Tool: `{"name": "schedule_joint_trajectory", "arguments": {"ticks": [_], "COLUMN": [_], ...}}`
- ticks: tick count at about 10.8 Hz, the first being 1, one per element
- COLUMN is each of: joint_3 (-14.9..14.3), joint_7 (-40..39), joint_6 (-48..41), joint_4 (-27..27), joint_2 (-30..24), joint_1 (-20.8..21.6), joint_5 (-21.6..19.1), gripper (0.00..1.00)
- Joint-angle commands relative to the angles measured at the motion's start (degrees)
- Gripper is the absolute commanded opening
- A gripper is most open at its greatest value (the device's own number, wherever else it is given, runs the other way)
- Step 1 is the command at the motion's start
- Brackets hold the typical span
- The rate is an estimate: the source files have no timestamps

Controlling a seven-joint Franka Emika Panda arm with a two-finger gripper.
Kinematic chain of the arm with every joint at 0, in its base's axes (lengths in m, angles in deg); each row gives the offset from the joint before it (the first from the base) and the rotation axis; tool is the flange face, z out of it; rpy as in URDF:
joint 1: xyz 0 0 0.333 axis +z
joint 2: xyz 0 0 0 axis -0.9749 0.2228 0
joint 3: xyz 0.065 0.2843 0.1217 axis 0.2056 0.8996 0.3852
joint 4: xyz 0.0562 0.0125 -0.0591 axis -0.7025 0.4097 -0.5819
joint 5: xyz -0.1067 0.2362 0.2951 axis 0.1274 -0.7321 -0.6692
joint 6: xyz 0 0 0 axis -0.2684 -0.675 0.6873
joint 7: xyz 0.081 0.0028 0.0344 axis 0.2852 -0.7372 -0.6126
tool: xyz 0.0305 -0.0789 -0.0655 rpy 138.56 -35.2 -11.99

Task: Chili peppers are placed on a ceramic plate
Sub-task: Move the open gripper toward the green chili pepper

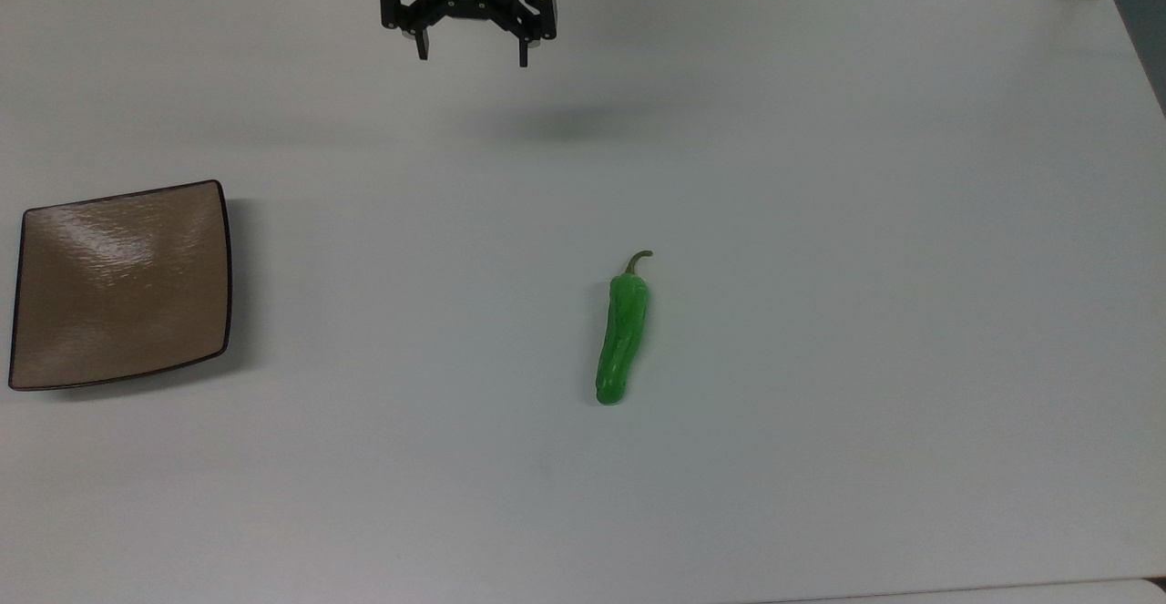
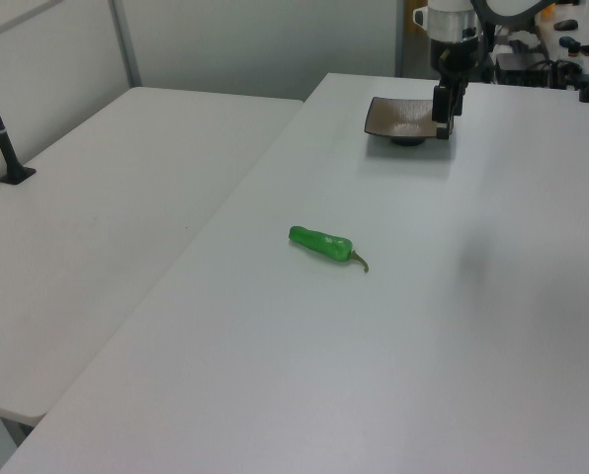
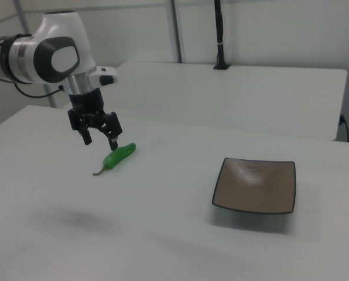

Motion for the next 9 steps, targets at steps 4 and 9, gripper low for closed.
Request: {"name": "schedule_joint_trajectory", "arguments": {"ticks": [4, 9], "joint_3": [-1.7, -1.7], "joint_7": [0.3, 1.6], "joint_6": [1.9, 2.2], "joint_4": [0.9, 0.7], "joint_2": [-0.7, 0.0], "joint_1": [1.3, 1.4], "joint_5": [-1.2, -1.6], "gripper": [1.0, 1.0]}}
